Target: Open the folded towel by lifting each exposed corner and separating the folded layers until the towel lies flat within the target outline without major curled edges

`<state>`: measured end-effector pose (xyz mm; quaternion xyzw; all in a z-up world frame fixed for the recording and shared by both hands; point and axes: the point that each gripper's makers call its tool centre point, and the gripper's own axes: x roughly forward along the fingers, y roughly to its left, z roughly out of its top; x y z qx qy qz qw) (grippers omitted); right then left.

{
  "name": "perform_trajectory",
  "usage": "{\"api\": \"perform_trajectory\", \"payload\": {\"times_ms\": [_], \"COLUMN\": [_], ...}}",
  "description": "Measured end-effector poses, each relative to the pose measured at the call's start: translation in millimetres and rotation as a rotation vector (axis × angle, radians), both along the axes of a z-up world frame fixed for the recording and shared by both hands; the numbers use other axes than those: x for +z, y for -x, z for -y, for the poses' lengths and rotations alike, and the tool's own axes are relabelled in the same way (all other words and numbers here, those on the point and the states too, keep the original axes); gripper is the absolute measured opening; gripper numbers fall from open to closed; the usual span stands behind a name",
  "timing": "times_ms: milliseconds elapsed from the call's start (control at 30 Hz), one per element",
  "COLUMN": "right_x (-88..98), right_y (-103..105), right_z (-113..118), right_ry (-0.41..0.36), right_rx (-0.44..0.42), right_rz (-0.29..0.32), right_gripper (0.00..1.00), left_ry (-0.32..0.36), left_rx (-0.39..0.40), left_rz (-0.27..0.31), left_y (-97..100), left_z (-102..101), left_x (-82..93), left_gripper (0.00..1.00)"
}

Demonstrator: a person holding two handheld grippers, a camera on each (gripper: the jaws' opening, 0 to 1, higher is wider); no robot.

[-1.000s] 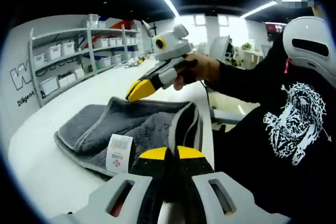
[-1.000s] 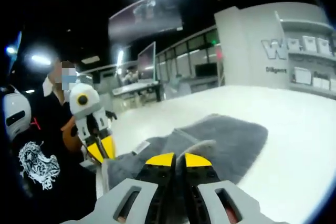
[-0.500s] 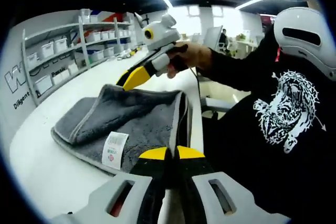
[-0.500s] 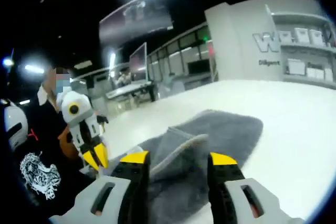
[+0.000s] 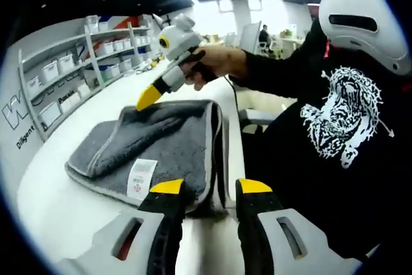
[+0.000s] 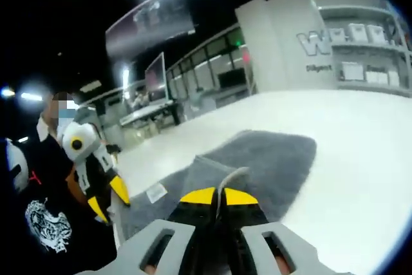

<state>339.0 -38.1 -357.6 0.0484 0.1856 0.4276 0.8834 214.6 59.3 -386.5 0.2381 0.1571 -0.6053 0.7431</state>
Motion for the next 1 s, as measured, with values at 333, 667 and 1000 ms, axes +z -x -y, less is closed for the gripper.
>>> {"api": "perform_trajectory", "payload": {"times_ms": [333,667,1000], "right_x": [32.0,15.3,-16.5], "right_y": [33.0,102.6,120.3], "right_z": [-29.8,-71.9,-90.1], "right_ry": [-0.060,0.075,0.168], "right_rx": [0.175,0.494,0.564], "right_rz": [0.155,0.236,0.197], "right_gripper": [0.00,0.00,0.00], "left_ry": [0.045,0.070,0.055], "left_rx": [0.026,0.060,0.099], "left_rz": [0.040,0.058,0.046], "left_y": [-8.2,-17.4,-29.9], "left_z": [-10.0,-23.6,-37.0], "left_x": [17.1,26.2,20.7], "left_gripper": [0.41,0.42,0.42]}}
